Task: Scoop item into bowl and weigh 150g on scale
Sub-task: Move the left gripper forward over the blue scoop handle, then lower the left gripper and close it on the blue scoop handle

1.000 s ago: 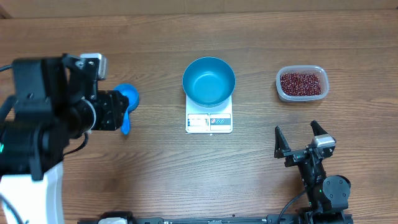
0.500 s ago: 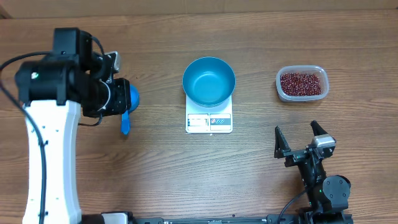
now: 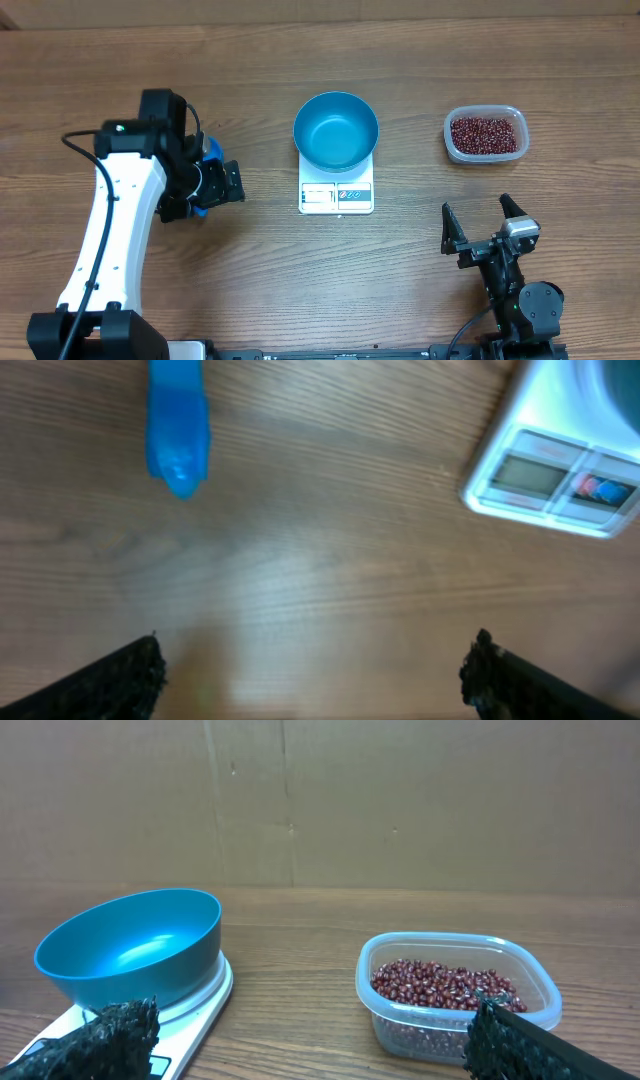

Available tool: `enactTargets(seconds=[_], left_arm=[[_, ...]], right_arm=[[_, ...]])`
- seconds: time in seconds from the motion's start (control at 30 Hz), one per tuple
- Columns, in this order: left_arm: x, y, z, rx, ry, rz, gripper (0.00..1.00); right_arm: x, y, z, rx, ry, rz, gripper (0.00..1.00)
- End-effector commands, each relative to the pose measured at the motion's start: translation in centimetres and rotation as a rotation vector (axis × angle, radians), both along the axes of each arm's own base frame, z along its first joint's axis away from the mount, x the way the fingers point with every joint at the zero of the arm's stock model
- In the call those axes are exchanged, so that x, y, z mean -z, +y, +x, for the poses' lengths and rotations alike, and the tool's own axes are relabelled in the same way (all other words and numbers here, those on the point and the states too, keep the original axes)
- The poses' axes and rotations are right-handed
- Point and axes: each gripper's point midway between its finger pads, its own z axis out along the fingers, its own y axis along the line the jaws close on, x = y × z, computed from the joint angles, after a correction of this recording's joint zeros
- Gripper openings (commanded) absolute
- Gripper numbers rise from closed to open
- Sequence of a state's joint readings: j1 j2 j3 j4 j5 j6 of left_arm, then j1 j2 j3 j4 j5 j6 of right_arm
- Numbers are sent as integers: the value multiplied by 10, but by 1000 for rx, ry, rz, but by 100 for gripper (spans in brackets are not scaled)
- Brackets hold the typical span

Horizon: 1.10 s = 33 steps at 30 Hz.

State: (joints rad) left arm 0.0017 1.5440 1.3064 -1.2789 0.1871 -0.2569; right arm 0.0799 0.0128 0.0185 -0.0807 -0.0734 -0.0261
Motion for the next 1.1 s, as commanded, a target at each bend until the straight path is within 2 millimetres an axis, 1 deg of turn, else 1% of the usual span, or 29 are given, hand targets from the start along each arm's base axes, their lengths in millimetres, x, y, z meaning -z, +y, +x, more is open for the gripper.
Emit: enactTargets(seconds=[0.0, 0.07, 0.2, 0.3, 0.47, 0.77, 0.93, 1.07], left_arm=[[23, 20, 4, -45, -10, 107, 100], [34, 27, 14, -53, -52, 150, 100], [48, 35, 28, -49, -124, 192, 100], [51, 36, 41, -38, -182, 197, 97], [55, 35, 60, -47, -274, 195, 99], [52, 36, 70, -52, -316, 195, 100], [53, 36, 68, -51, -308, 195, 100], [60, 37, 65, -49, -282, 201, 100]], right_arm=[[2, -2, 0, 8, -2, 4, 100], [2, -2, 0, 8, -2, 4, 100], [2, -2, 0, 8, -2, 4, 100], [2, -2, 0, 8, -2, 4, 100], [2, -2, 0, 8, -2, 4, 100], [2, -2, 0, 8, -2, 4, 100], [2, -2, 0, 8, -2, 4, 100], [2, -2, 0, 8, -2, 4, 100]])
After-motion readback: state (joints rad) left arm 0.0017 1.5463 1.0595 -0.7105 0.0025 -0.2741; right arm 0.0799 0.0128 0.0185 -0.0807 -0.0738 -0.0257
